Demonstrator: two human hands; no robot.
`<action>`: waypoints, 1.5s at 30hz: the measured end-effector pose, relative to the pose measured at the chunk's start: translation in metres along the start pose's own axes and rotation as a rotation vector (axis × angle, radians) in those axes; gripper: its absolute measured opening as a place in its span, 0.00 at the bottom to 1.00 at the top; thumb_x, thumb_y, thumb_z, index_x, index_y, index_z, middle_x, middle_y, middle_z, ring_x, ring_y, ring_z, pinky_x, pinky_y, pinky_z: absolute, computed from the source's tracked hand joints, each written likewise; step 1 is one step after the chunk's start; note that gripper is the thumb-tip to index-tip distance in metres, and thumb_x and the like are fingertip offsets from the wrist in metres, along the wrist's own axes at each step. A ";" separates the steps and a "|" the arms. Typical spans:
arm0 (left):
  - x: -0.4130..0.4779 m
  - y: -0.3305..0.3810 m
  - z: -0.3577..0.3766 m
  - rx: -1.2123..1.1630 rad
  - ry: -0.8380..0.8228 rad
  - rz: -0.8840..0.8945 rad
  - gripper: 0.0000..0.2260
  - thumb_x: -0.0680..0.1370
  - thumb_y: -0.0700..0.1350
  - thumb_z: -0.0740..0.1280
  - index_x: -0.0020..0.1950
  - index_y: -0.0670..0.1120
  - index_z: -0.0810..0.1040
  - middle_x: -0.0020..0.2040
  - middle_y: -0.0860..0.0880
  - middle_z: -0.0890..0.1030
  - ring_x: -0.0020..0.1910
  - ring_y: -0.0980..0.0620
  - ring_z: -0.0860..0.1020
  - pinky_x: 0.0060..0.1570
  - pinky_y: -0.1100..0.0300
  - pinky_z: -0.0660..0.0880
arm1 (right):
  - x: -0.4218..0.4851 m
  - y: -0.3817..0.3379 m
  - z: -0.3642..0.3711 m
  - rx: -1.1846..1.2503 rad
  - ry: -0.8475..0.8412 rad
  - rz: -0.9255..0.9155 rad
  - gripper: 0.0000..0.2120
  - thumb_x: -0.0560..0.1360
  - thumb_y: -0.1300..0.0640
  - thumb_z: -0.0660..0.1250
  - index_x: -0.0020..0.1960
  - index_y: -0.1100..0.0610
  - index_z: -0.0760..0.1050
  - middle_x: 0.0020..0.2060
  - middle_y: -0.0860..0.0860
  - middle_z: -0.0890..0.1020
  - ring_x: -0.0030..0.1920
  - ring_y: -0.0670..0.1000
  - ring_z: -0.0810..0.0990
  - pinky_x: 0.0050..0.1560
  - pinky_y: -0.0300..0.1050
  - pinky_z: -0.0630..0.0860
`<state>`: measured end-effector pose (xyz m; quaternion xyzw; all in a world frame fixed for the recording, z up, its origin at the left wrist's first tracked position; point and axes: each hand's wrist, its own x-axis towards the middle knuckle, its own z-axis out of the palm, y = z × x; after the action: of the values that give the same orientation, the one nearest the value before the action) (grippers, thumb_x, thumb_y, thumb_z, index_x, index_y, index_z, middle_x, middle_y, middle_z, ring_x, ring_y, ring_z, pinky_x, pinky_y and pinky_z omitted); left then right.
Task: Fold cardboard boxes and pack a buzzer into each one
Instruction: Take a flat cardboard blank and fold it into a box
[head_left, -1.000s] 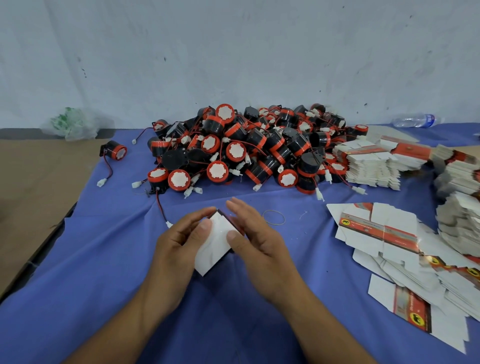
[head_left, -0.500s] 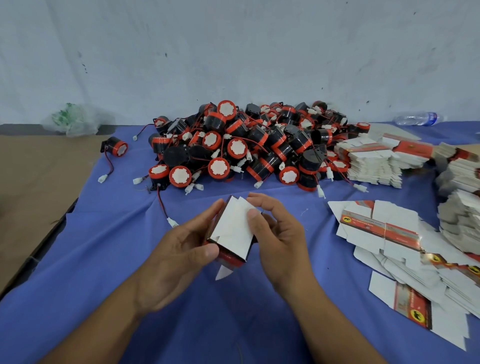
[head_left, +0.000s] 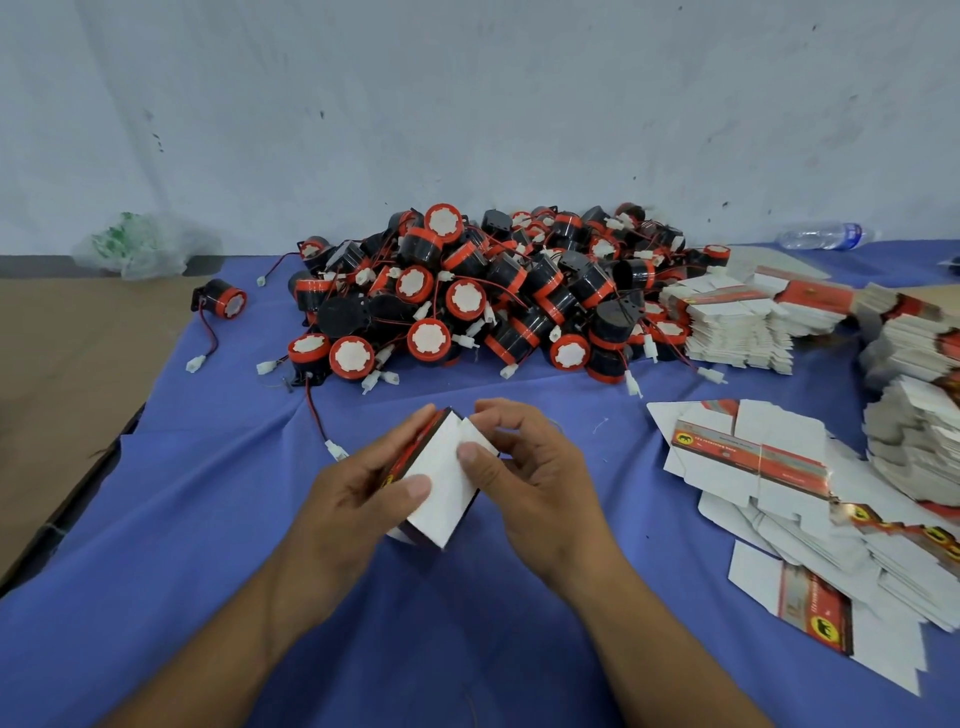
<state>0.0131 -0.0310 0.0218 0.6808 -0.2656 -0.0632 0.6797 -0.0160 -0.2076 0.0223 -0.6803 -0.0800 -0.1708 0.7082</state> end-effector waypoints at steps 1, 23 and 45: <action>0.000 0.001 0.002 0.128 0.048 0.030 0.22 0.69 0.58 0.68 0.63 0.70 0.74 0.64 0.66 0.77 0.64 0.63 0.75 0.58 0.66 0.74 | -0.001 0.001 0.000 -0.033 -0.006 0.001 0.10 0.76 0.60 0.72 0.48 0.45 0.81 0.56 0.41 0.79 0.57 0.49 0.80 0.52 0.46 0.79; 0.004 -0.003 0.004 1.310 -0.064 0.222 0.36 0.69 0.70 0.64 0.60 0.40 0.80 0.65 0.39 0.77 0.59 0.39 0.79 0.57 0.47 0.76 | 0.005 0.003 -0.037 -0.728 -0.417 -0.068 0.16 0.79 0.44 0.66 0.64 0.35 0.67 0.52 0.42 0.70 0.49 0.45 0.75 0.49 0.37 0.75; 0.004 -0.026 0.001 0.665 0.000 -0.067 0.17 0.80 0.52 0.65 0.65 0.57 0.62 0.62 0.58 0.70 0.58 0.63 0.70 0.56 0.73 0.66 | 0.040 -0.005 -0.054 -0.842 -0.266 0.240 0.39 0.72 0.23 0.45 0.37 0.59 0.72 0.34 0.52 0.76 0.38 0.50 0.73 0.45 0.44 0.72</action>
<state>0.0232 -0.0349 -0.0026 0.8738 -0.2488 0.0047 0.4177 0.0133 -0.2669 0.0376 -0.9295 -0.0145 -0.0161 0.3682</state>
